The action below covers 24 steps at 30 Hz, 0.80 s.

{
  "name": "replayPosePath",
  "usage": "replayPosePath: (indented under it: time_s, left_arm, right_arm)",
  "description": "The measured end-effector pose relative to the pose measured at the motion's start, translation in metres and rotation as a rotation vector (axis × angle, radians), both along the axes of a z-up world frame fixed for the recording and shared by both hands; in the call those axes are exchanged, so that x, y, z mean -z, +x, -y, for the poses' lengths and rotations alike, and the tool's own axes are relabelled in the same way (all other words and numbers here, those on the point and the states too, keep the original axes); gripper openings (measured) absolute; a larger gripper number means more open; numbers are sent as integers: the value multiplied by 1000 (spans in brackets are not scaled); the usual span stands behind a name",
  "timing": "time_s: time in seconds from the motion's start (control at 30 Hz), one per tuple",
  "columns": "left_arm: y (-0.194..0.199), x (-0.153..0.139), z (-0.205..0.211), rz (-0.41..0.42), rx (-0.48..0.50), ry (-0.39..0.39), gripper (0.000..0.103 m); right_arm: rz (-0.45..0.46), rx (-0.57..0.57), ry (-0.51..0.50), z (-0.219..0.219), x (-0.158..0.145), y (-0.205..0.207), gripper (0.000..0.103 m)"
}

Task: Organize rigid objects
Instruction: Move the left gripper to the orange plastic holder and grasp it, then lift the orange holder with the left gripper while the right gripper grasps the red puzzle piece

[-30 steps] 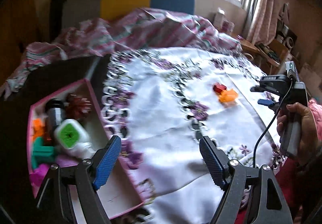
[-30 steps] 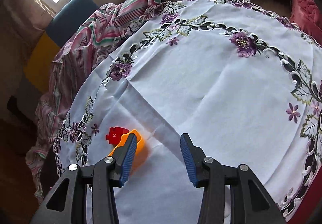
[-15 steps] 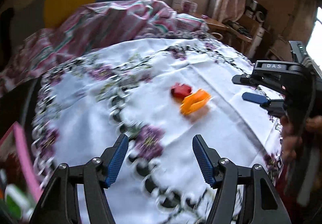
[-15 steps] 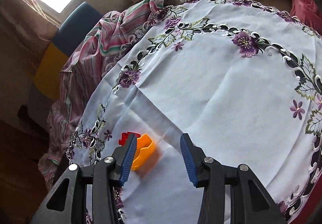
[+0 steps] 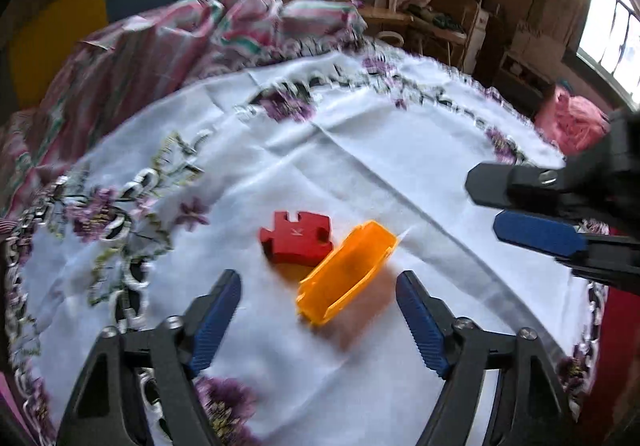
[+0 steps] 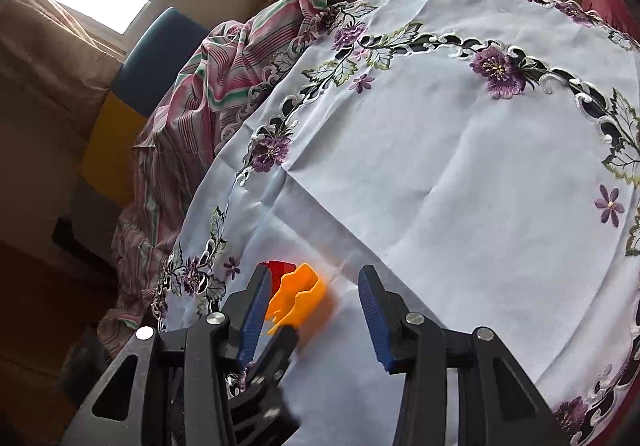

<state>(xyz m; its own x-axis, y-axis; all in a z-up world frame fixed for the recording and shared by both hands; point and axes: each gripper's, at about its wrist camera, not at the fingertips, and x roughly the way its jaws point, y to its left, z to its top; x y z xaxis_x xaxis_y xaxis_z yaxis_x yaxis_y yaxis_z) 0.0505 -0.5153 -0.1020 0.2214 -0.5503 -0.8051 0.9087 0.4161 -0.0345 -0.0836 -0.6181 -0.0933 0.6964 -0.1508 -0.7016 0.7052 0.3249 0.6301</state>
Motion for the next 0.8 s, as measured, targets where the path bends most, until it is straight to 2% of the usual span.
replayPosePath:
  time_s: [0.03,0.07,0.1,0.23,0.47,0.73,0.8]
  left_arm:
    - [0,6,4,-6,4,17,48]
    - [1,11,5,-25,7,29,31]
    - [1,13,3,-34,1,25,24]
    - [3,10,-15,-77,-41,-7,23]
    - [-7,1,-79,-121,-152,-33,23]
    - [-21,-5,-128,-115,-217,-65,25]
    - [-22,-4,-135,-117,-227,-72,42]
  right_arm:
    - [-2,1,3,0,1,0,46]
    - [-3,0,5,0,1,0,46]
    - [-4,-1,7,1,2,1,46]
    - [-6,2,4,2,3,1,46]
    - [-17,-7,5,1,3,2,46]
    - [-59,-48,0,-3,7,9,46]
    - [-72,-65,-4,-5,8,13,45]
